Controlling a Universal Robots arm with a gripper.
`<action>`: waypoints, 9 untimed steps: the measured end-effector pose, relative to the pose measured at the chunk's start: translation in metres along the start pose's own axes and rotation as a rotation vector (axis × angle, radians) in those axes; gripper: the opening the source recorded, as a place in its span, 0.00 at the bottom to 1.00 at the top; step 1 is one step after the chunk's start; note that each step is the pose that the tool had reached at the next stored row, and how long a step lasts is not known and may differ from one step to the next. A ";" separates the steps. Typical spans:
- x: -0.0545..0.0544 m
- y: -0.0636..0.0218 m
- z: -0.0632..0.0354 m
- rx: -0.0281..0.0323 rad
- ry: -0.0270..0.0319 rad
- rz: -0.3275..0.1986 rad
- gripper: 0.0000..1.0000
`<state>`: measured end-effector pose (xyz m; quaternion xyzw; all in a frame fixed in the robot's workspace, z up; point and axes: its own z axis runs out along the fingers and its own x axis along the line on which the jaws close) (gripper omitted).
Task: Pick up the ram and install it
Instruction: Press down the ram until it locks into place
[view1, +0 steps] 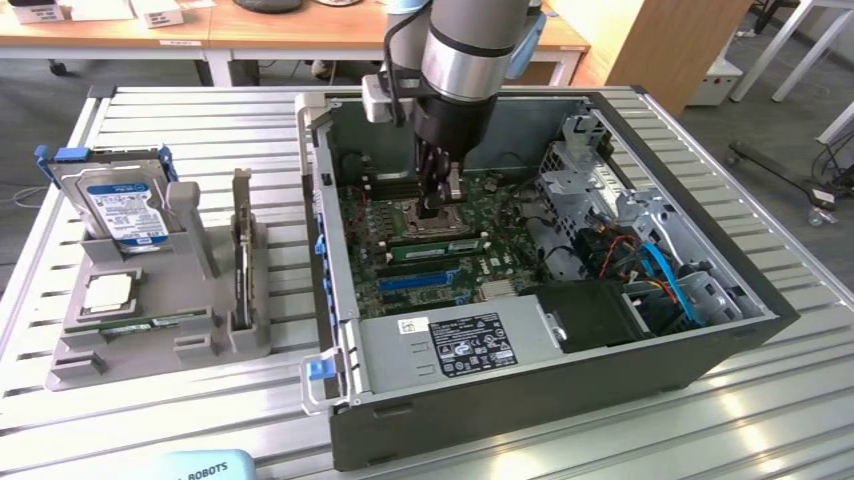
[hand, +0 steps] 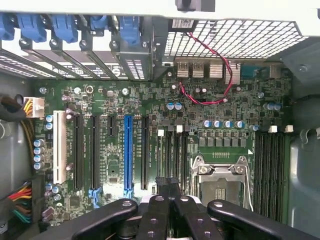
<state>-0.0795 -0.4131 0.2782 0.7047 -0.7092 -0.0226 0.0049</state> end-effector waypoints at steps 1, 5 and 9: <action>0.000 0.0000 0.0000 0.0000 0.0000 0.000 0.10; 0.000 -0.0035 -0.0002 -0.0002 0.0002 0.000 0.10; 0.000 -0.0163 -0.0007 -0.0004 0.0001 0.000 0.10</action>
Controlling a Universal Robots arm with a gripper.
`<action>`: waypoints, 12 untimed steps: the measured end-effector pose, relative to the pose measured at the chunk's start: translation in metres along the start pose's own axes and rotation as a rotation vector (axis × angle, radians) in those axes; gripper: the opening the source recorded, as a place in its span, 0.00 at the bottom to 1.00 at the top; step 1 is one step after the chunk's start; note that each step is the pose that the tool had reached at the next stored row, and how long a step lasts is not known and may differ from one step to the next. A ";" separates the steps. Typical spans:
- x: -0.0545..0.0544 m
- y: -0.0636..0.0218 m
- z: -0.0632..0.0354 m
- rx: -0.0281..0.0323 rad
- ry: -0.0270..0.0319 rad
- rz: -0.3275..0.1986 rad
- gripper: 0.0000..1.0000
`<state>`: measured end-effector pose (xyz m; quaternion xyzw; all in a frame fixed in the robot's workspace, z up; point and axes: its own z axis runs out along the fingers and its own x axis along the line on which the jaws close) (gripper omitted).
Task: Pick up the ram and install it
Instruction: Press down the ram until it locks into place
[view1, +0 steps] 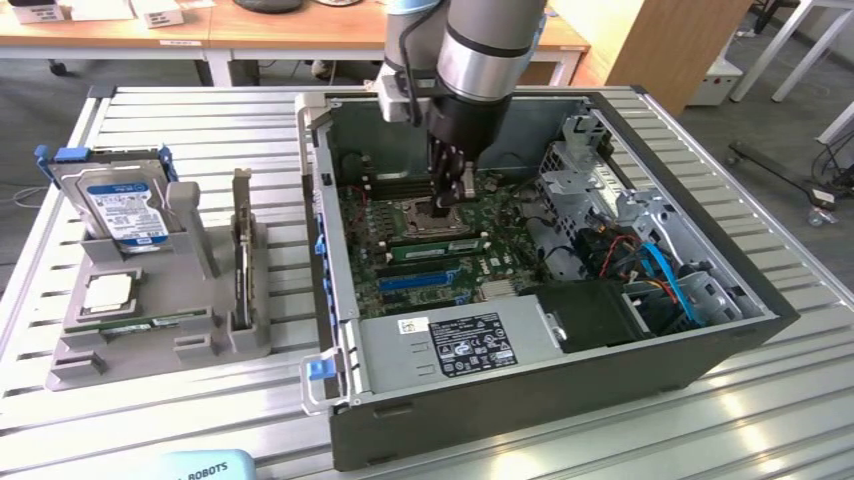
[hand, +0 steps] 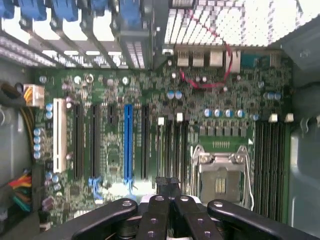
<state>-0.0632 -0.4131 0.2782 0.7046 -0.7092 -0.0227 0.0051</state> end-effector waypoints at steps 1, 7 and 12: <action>0.000 -0.0033 -0.0001 -0.0001 0.0000 0.000 0.10; 0.000 -0.0220 -0.0009 -0.0002 0.0001 0.000 0.10; 0.000 -0.0272 -0.0010 -0.0001 -0.0001 0.000 0.10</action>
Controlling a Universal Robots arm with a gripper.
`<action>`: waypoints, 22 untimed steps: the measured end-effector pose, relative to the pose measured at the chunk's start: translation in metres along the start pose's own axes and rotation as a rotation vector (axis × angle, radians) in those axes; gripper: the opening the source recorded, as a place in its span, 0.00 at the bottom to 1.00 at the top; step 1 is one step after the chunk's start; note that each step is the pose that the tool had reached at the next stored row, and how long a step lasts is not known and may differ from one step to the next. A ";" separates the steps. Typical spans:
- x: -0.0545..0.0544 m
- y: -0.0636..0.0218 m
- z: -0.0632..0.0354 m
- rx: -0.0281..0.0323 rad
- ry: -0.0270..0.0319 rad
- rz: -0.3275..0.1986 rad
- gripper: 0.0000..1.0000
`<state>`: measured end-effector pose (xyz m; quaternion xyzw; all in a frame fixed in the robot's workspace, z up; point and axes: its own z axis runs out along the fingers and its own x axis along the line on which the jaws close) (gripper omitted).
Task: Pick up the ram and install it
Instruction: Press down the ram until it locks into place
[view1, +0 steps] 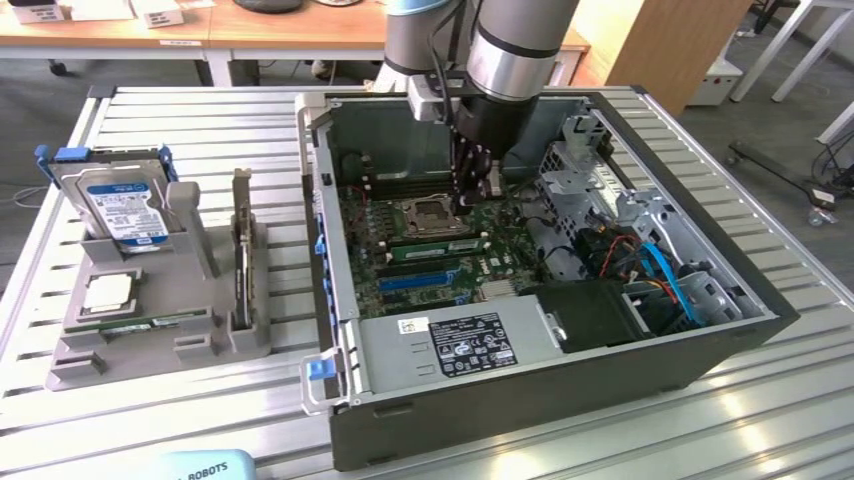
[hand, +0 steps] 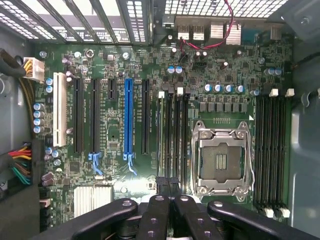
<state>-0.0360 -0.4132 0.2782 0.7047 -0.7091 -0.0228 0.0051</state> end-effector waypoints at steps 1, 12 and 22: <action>0.000 0.0000 -0.0001 0.0000 0.0001 0.000 0.10; 0.000 0.0000 0.0000 0.0000 0.0001 0.000 0.10; 0.000 0.0000 0.0004 0.0023 -0.0037 0.094 0.10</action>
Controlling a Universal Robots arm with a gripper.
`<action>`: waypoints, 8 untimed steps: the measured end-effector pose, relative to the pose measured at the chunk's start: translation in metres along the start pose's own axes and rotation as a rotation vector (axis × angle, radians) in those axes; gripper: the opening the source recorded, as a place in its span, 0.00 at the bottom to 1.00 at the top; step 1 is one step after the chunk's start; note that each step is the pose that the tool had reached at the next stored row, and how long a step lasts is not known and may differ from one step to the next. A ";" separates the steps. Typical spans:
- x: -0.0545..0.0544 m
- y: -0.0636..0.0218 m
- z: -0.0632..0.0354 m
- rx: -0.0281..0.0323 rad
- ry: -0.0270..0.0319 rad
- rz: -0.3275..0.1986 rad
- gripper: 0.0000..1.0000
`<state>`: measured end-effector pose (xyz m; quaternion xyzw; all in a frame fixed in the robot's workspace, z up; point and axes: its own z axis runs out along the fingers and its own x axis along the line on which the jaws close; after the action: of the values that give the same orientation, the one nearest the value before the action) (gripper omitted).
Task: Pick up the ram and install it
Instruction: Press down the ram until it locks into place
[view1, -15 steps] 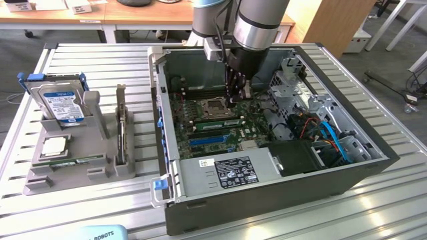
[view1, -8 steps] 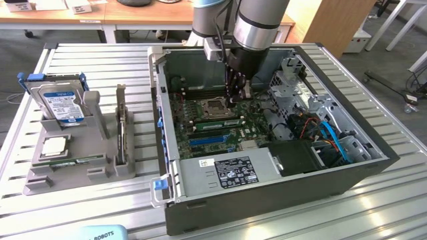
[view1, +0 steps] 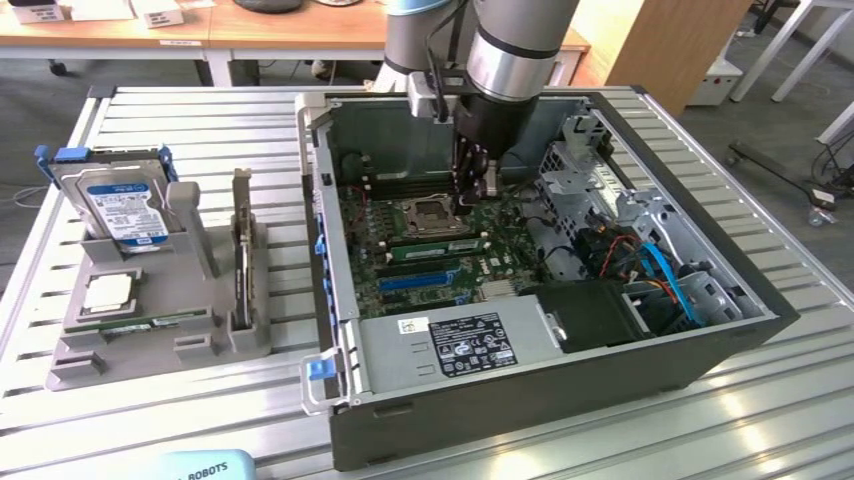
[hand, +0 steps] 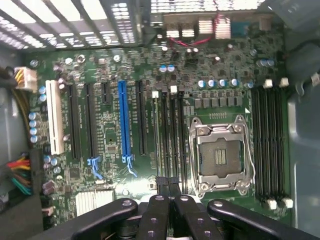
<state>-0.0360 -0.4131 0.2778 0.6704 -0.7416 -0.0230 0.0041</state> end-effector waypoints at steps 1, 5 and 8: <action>0.000 0.0000 0.0001 0.0004 -0.0007 0.017 0.10; 0.000 0.0000 0.0004 0.0023 -0.0035 0.090 0.10; 0.000 0.0000 0.0007 0.0036 -0.0057 0.144 0.10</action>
<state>-0.0360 -0.4131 0.2771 0.6152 -0.7881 -0.0232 0.0024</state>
